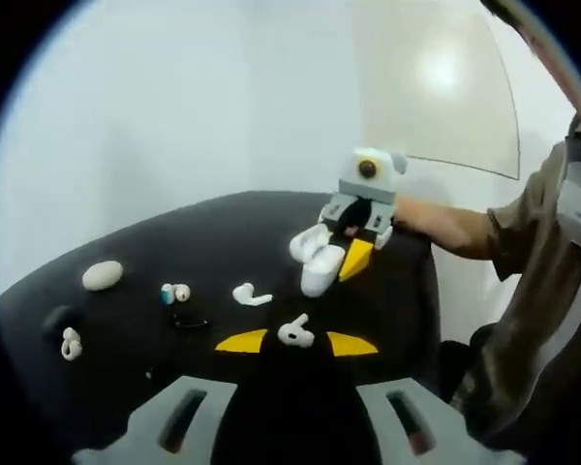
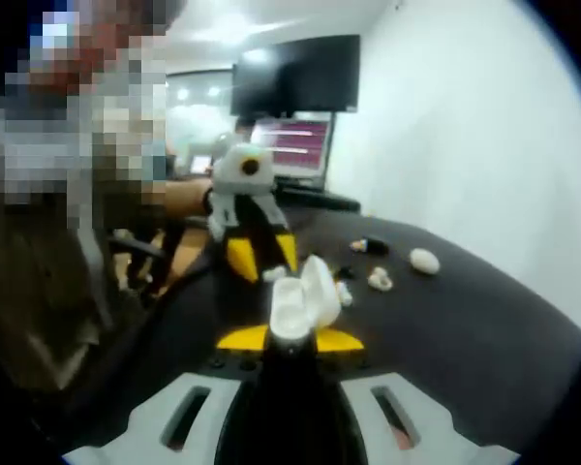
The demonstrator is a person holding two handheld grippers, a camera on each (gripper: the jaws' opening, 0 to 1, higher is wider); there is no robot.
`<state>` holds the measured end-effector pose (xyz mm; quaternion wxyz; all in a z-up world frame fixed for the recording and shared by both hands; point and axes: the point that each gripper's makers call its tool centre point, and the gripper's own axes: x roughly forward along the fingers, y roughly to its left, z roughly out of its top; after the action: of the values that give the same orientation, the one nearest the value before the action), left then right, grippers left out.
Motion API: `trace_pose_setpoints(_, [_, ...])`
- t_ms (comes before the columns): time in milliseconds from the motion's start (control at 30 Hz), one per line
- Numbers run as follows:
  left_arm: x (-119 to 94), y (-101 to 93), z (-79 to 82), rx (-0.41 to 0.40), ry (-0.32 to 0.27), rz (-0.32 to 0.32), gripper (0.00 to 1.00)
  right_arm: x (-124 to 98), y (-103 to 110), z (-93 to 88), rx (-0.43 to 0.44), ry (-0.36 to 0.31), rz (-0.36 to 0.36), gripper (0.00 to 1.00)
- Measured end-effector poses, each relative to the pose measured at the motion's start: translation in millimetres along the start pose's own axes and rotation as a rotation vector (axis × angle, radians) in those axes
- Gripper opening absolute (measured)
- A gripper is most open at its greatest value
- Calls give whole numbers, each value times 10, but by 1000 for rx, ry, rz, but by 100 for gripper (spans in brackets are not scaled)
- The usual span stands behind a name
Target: Pick up three earphones and place each one into its charging case using tactile feedback, ensure that each earphone is properly inserted and securely positioned inside the case.
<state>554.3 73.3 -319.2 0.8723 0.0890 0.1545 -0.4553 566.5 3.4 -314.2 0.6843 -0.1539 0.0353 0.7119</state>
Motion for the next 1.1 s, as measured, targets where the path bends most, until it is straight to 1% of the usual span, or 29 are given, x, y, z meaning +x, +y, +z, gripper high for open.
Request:
trace_pose_setpoints(133, [24, 38, 0, -9, -2, -4, 17, 8, -9, -2, -1, 0, 1, 17])
trace_pose_setpoints(267, [37, 36, -3, -18, -6, -12, 15, 12, -19, -5, -1, 0, 1, 17])
trace_pose_setpoints(800, [56, 44, 18, 13, -1, 14, 13, 8, -29, -18, -1, 0, 1, 17])
trace_pose_setpoints(900, [45, 64, 74, 13, -9, 20, 13, 7, -28, -18, -2, 0, 1, 17])
trace_pose_setpoints(1000, [23, 126, 181, 35, -18, 33, 13, 6, -28, -18, -2, 0, 1, 17])
trace_pose_setpoints(1100, [10, 292, 409, 60, -53, 68, 13, 4, -32, -19, -3, 1, 1, 17])
